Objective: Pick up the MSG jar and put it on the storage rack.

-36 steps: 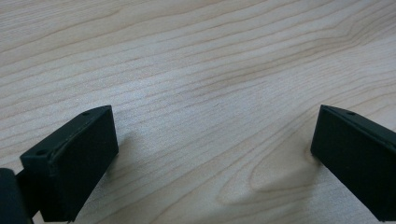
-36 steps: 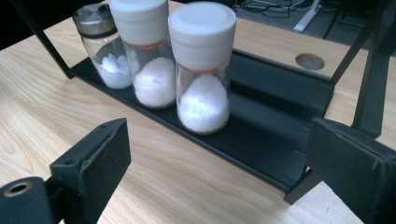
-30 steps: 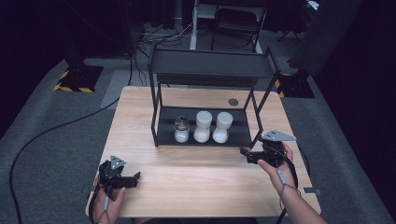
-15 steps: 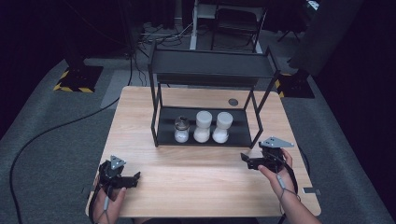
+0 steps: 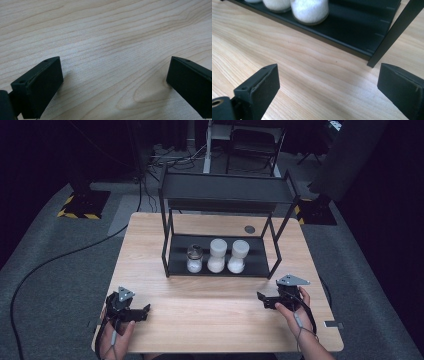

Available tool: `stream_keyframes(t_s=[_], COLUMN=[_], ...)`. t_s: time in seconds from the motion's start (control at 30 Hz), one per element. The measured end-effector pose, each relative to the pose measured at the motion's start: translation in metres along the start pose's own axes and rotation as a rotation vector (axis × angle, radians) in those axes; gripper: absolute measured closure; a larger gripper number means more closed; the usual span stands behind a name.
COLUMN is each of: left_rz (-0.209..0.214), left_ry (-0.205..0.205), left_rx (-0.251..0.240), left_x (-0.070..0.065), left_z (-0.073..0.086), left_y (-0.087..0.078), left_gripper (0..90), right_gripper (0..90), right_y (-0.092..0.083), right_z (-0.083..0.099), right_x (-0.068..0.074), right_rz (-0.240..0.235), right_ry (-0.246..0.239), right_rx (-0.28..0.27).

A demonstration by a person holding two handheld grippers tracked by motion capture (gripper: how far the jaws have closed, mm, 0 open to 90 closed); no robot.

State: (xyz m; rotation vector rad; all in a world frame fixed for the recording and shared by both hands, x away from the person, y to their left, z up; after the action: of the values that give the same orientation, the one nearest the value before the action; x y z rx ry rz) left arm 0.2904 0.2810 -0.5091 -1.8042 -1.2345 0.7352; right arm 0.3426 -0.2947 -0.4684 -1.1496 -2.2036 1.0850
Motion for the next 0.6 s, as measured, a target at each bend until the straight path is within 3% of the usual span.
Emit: stream_keyframes(t_s=[0.6], left_rz=[0.000], left_ry=[0.000], left_rx=[-0.001], left_x=[0.000], left_z=[0.000], left_y=[0.000], left_gripper=[0.2], right_gripper=[4.3], right_y=[0.014], right_z=[0.015], right_x=[0.001], right_rz=[-0.007], right_ry=[-0.027], right_rx=[0.068])
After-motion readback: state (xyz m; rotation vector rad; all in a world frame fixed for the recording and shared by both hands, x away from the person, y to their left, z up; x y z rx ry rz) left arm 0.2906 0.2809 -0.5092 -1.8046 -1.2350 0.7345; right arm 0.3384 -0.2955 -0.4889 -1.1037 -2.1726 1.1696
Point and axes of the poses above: each handheld gripper's, and its own axes: y roughly forward along the jaws, z roughly out of its underside, x roughly to its left, the point moved 8 cm from there along y, roughly forward along the jaws, and after that the axes turned 14 degrees about x, right-handed, at the moved point
